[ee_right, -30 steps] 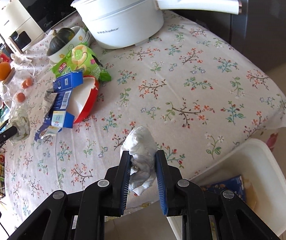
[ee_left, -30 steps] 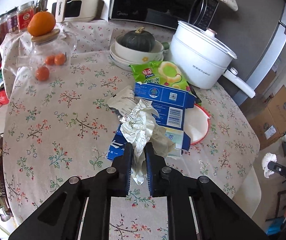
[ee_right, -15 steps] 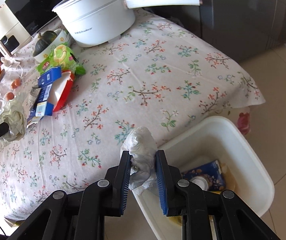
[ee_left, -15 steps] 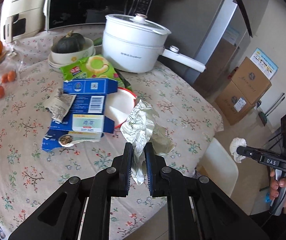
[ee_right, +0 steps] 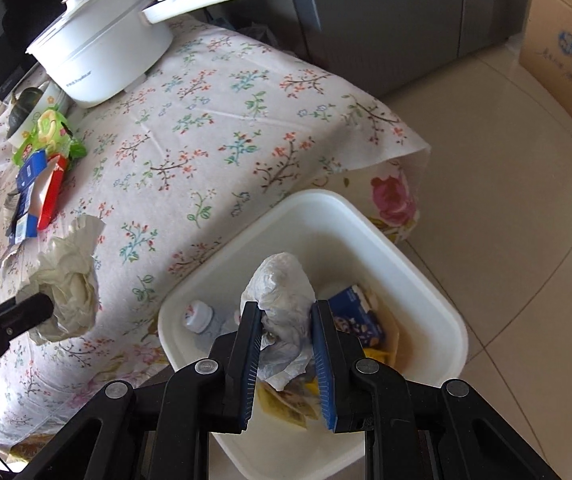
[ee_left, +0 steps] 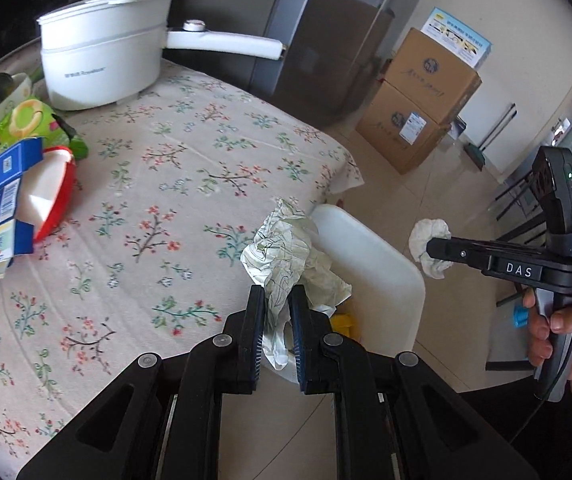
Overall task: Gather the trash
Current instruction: 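Carry the tissue over the bin and open the right tool while the left tool drops the wrapper, then move both open tools back over the table toward the remaining trash, then grasp the red-rimmed paper lid with the right tool while the left tool grasps the paper sachet, then carry the lid over the bin and open the right tool while the left tool carries the sachet, then open the left tool over the bin to drop the paper sachet, then return to the table, then grasp the torn blue box with the left tool and lift it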
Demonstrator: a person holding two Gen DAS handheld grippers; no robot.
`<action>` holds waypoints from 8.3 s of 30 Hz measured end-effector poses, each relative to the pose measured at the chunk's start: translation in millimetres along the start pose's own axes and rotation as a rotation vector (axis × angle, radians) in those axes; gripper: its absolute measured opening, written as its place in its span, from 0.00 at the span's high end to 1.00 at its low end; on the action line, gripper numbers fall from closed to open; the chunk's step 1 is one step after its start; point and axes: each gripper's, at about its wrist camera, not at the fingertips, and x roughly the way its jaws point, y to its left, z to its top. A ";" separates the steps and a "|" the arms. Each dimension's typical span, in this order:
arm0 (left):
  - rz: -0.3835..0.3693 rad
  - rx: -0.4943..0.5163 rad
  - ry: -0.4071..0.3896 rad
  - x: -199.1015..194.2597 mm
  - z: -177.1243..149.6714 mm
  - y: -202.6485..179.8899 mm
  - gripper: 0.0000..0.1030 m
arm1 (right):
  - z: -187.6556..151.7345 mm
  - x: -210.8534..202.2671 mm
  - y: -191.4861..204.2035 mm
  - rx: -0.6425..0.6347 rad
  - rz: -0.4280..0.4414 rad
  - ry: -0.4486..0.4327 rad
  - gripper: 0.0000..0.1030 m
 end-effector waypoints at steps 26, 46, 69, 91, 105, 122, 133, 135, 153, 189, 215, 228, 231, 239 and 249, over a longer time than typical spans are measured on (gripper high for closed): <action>0.135 0.174 0.039 83.3 3.7 -49.5 0.16 | -11.7 4.8 -53.4 0.042 -0.101 0.047 0.78; 0.222 0.116 0.028 34.3 -3.9 -10.7 0.07 | -5.9 12.9 -28.0 0.046 -0.100 0.061 0.45; 0.316 -0.045 -0.029 -31.2 -1.9 78.5 0.07 | 26.2 17.4 45.3 -0.068 -0.081 0.038 0.32; 0.452 -0.295 -0.137 -59.9 22.0 294.6 0.09 | 92.2 91.0 168.3 -0.135 0.006 0.046 0.30; 0.337 -0.380 -0.124 -21.0 25.5 345.6 0.53 | 102.6 168.8 255.4 -0.117 0.182 0.019 0.30; 0.382 -0.375 -0.142 -45.8 15.6 330.5 0.86 | 101.0 161.0 260.3 -0.151 0.232 -0.041 0.87; 0.346 -0.314 -0.156 -77.9 11.2 260.8 0.86 | 99.8 96.0 199.2 -0.136 0.153 -0.106 0.87; 0.329 -0.301 -0.149 -78.8 8.1 245.2 0.86 | 97.9 83.7 188.4 -0.134 0.145 -0.117 0.87; 0.175 -0.138 -0.111 -65.2 -12.4 102.7 0.85 | 54.9 -5.8 82.6 -0.080 0.076 -0.133 0.87; 0.001 0.205 0.091 54.5 -24.4 -57.8 0.79 | -10.4 -1.2 -41.9 -0.065 -0.203 0.010 0.52; 0.133 0.118 0.099 38.0 -22.6 -24.6 0.24 | -5.0 -4.0 -23.4 -0.099 -0.204 -0.001 0.36; 0.273 -0.096 0.052 -11.9 -33.6 68.5 0.18 | 1.1 13.8 35.2 -0.173 -0.167 0.004 0.31; 0.303 -0.167 0.048 -22.2 -40.9 94.4 0.17 | 0.7 21.0 51.4 -0.202 -0.162 0.015 0.31; 0.351 -0.351 0.040 -38.7 -63.4 160.4 0.17 | 1.1 35.7 91.0 -0.255 -0.142 0.028 0.30; 0.259 -0.627 -0.087 -51.1 -69.9 229.8 0.17 | 0.9 48.9 119.3 -0.313 -0.138 0.042 0.30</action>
